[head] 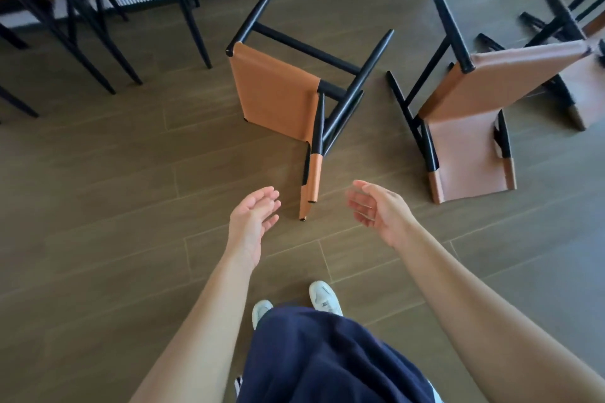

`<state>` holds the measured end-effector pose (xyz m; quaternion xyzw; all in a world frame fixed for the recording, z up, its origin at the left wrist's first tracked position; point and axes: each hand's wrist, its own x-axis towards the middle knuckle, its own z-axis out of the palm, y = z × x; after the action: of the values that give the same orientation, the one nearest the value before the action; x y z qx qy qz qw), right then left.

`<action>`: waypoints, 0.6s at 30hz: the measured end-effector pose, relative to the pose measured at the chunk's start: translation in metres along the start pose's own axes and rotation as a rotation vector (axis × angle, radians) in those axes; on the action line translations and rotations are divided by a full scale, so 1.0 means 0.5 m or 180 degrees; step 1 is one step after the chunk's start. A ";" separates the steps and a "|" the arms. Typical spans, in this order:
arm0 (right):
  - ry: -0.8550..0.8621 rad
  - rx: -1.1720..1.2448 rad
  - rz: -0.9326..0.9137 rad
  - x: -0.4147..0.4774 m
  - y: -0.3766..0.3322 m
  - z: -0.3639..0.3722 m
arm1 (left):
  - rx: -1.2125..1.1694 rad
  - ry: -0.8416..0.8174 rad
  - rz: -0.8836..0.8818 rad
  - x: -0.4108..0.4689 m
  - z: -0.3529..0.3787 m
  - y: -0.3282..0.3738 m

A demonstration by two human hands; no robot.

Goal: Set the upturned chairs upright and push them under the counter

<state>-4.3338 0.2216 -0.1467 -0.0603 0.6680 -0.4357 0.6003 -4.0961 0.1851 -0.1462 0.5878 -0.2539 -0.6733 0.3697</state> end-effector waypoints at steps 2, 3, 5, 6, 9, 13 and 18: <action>-0.0019 -0.0041 0.0032 0.016 0.007 -0.004 | -0.0050 0.0058 -0.0054 0.013 0.009 -0.014; -0.0030 -0.0058 0.0033 0.029 0.011 -0.006 | -0.0055 0.0079 -0.0073 0.025 0.013 -0.025; -0.0040 -0.0051 0.0041 0.057 0.023 -0.005 | -0.0015 0.0083 -0.0072 0.050 0.018 -0.045; -0.0033 -0.0046 0.0043 0.076 0.030 -0.004 | 0.0030 0.0084 -0.0068 0.064 0.021 -0.056; -0.0012 -0.0063 0.0045 0.139 0.058 0.005 | 0.0181 0.0119 -0.0039 0.116 0.026 -0.089; 0.0013 -0.0050 0.0027 0.243 0.113 0.020 | 0.0243 0.0137 0.0008 0.199 0.024 -0.155; 0.0209 0.0084 0.0182 0.381 0.204 0.016 | 0.0416 0.0087 -0.0018 0.315 0.019 -0.272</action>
<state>-4.3335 0.1651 -0.3553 -0.0189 0.6830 -0.4288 0.5910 -4.1380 0.1401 -0.3452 0.6206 -0.2906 -0.6482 0.3320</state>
